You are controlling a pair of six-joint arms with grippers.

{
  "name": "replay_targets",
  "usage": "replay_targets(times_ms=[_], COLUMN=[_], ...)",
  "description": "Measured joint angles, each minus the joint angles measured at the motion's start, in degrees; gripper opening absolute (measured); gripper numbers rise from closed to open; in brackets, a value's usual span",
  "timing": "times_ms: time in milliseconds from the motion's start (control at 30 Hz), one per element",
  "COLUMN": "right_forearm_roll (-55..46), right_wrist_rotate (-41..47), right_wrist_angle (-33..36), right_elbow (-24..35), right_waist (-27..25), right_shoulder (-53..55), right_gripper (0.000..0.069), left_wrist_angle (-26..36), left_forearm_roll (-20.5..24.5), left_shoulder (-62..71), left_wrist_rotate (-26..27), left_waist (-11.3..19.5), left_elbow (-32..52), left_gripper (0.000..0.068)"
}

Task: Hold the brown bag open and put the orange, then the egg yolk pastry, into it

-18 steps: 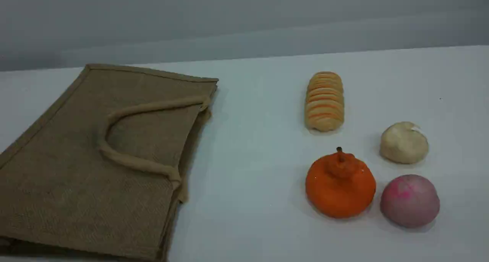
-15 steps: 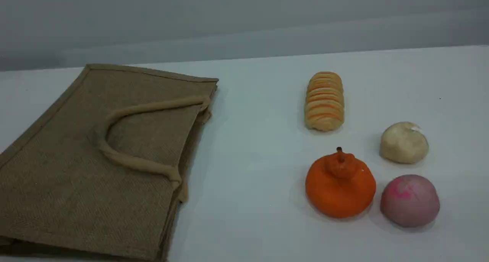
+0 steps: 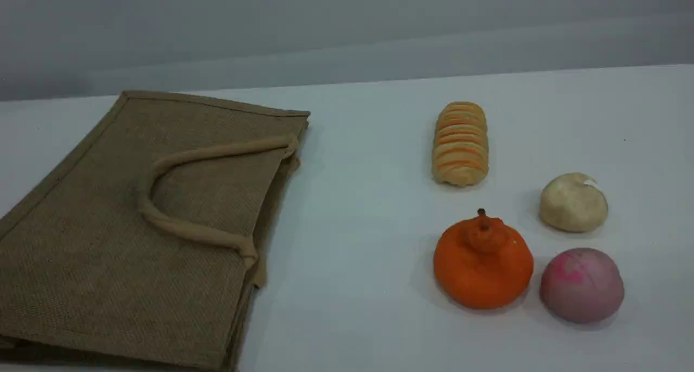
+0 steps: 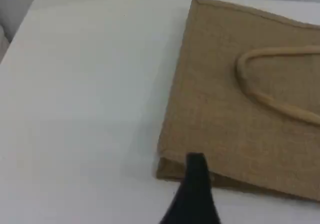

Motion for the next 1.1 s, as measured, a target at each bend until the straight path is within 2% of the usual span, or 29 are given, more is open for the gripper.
replay_targets(times_ms=[600,867,1000,1100], right_forearm_roll=[0.0,3.3,4.8,5.0], right_wrist_rotate=[0.0,0.0,0.0,0.0], right_wrist_angle=[0.0,-1.5,-5.3,-6.3], right_elbow=[0.0,0.0,-0.1,-0.1], right_waist=[0.0,0.0,0.0,0.0], right_shoulder=[0.0,0.0,0.0,0.0], right_gripper=[0.059,0.059,0.059,0.059], left_wrist_angle=[0.0,0.0,0.0,-0.5], left_forearm_roll=[0.0,0.0,0.2,2.2], left_shoulder=[0.0,0.0,0.0,0.6], left_wrist_rotate=[0.0,0.0,-0.1,-0.1], left_waist=[0.0,-0.2,-1.9,-3.7], left_elbow=[0.0,0.0,0.0,-0.3], left_gripper=[0.0557,0.0557,0.0557,0.0557])
